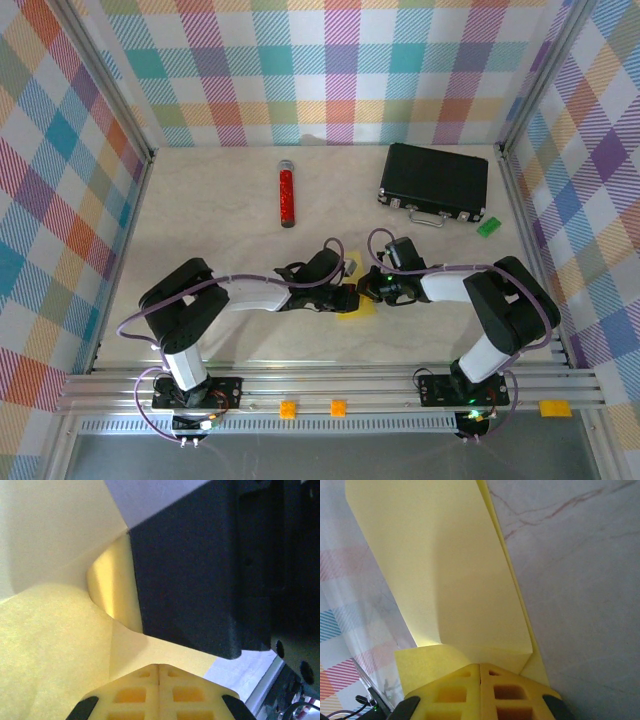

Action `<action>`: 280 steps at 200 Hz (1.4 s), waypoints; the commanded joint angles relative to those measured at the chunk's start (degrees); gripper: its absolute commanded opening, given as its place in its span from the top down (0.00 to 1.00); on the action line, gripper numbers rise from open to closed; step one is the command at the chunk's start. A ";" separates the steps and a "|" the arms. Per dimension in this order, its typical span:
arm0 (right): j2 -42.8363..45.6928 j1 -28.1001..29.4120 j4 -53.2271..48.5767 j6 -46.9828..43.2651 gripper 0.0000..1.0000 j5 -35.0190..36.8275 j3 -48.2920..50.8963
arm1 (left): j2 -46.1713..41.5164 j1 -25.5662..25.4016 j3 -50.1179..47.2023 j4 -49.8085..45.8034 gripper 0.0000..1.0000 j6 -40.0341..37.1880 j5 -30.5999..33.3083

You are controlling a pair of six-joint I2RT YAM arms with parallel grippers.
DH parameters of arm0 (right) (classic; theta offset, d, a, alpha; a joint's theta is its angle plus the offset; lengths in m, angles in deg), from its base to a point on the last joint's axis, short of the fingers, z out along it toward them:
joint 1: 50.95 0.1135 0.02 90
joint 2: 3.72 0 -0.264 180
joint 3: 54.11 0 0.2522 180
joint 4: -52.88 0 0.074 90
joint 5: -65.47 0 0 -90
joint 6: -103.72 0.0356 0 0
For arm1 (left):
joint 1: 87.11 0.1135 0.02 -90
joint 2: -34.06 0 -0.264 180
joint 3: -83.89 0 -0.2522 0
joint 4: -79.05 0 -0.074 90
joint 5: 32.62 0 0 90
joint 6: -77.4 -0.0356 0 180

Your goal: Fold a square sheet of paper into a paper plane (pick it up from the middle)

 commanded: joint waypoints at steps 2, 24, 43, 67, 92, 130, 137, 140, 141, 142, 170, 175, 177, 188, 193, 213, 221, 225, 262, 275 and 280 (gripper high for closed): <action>-1.69 0.40 -8.45 -1.17 1.00 5.66 2.57 | 0.64 1.16 -0.11 2.23 0.94 1.18 -2.88; -1.64 0.44 -8.70 -1.16 1.00 5.59 2.38 | 1.33 1.38 -0.11 1.08 0.94 0.95 -3.02; -1.53 0.41 -8.84 -1.18 1.00 5.68 2.35 | 2.05 1.38 -0.53 0.92 0.94 0.92 -3.22; -1.55 0.36 -8.90 -1.22 1.00 5.68 2.36 | 2.91 1.42 -1.33 0.89 0.94 0.94 -3.37; -1.45 0.40 -8.93 -1.29 1.00 5.77 2.44 | 3.29 1.36 -2.71 2.23 0.95 1.48 -3.96; -1.62 0.44 -8.86 -1.36 1.00 5.77 2.43 | 3.11 1.44 -4.25 3.06 0.95 1.79 -4.51; -1.62 0.40 -8.91 -1.43 1.00 5.81 2.44 | 3.02 1.43 -4.57 3.18 0.95 1.83 -4.73; -1.61 0.39 -8.87 -1.40 1.00 5.85 2.41 | 2.98 1.44 -4.63 3.19 0.95 1.83 -4.81; -1.62 0.40 -8.87 -1.44 1.00 5.85 2.44 | 3.00 1.46 -4.73 3.19 0.95 1.83 -4.83; -1.59 0.36 -8.86 -1.41 1.00 5.86 2.41 | 3.02 1.42 -4.77 3.19 0.95 1.83 -4.88; -1.81 0.42 -8.95 -1.54 1.00 5.99 2.33 | 2.26 1.39 -6.60 3.57 0.95 2.15 -5.12; -1.88 0.40 -9.02 -1.58 1.00 6.03 2.25 | 2.11 1.33 -6.96 3.67 0.95 2.38 -5.11; -1.90 0.40 -9.06 -1.57 1.00 6.08 2.22 | 2.03 1.39 -7.18 3.70 0.94 2.43 -5.10; -1.99 0.34 -9.13 -1.65 1.00 6.21 2.27 | 1.84 1.44 -7.90 3.96 0.94 2.51 -5.76; -2.06 0.37 -9.27 -1.69 1.00 6.29 2.24 | 1.70 1.41 -8.19 4.02 0.94 2.60 -5.96; -2.06 0.39 -9.71 -1.83 1.00 6.52 2.10 | 0.62 1.44 -10.01 4.39 0.94 2.97 -6.24; -1.97 0.35 -9.83 -1.93 1.00 6.56 2.07 | 0.10 1.45 -10.94 5.01 0.94 3.34 -6.47; -1.98 0.40 -9.90 -1.99 1.00 6.56 1.96 | -0.05 1.47 -11.28 5.40 0.94 3.49 -6.74; -1.93 0.34 -10.75 -2.34 1.00 6.96 1.51 | -1.42 1.37 -13.54 5.18 0.93 3.28 -7.84; -2.01 0.33 -10.89 -2.36 1.00 6.93 1.42 | -1.96 1.38 -13.77 3.78 0.93 2.58 -7.43; -1.99 0.40 -10.91 -2.36 1.00 6.92 1.31 | -2.19 1.38 -13.85 3.32 0.93 2.29 -7.27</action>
